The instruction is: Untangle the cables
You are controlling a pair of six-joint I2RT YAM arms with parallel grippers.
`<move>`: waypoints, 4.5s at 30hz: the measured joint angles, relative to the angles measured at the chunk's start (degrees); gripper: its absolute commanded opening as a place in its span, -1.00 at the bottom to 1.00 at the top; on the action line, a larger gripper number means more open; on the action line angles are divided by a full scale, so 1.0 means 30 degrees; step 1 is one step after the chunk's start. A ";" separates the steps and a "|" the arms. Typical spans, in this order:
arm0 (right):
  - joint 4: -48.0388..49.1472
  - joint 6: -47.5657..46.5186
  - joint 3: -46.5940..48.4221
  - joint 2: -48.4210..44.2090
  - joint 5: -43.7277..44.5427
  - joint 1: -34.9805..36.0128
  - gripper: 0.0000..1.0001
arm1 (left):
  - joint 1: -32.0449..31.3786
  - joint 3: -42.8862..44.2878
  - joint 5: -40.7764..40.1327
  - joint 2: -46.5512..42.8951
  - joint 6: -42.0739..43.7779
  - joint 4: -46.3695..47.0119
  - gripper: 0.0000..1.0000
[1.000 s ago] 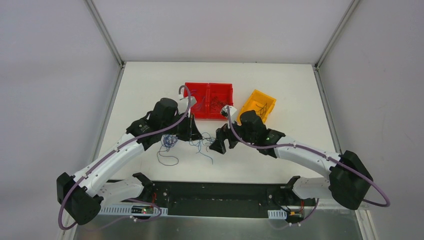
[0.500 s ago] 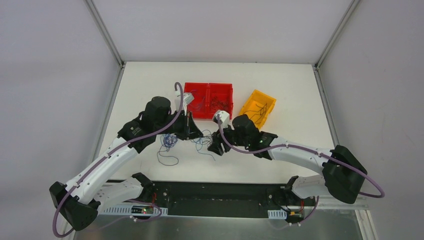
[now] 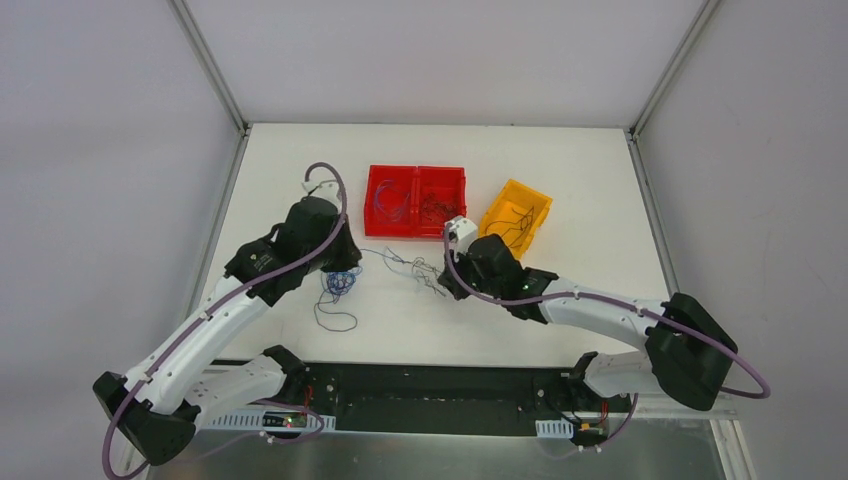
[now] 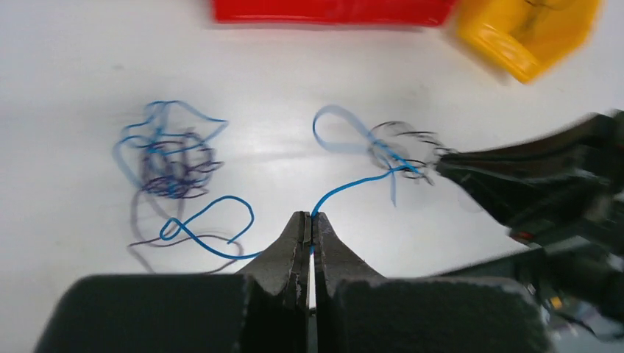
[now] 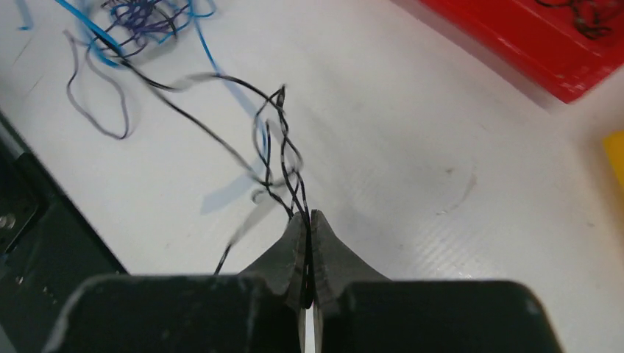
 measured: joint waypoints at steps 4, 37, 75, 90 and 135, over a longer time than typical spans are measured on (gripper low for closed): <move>-0.0809 0.1596 0.0102 -0.0175 0.2674 -0.0976 -1.00 | 0.0933 0.0029 -0.3891 -0.0306 -0.1056 -0.1916 -1.00; -0.8495 0.4175 1.1220 0.2273 0.5421 -0.5093 -1.00 | 0.2200 -0.0510 -1.0375 -0.3614 -0.3570 -0.5151 -1.00; -1.4688 0.3497 2.1689 1.3959 0.5246 -0.5537 0.07 | 0.2200 -0.0729 -0.5625 -0.2535 -0.1384 -0.3206 -1.00; -1.1460 0.2499 1.1234 0.1894 0.3577 -0.5355 0.83 | -0.0860 -0.0182 0.6135 -0.0284 0.1734 0.1392 -1.00; -0.8794 0.4554 0.3009 -0.3577 0.1858 -0.4801 0.91 | -0.1588 -0.1596 0.1523 0.4087 -0.0998 0.2477 0.98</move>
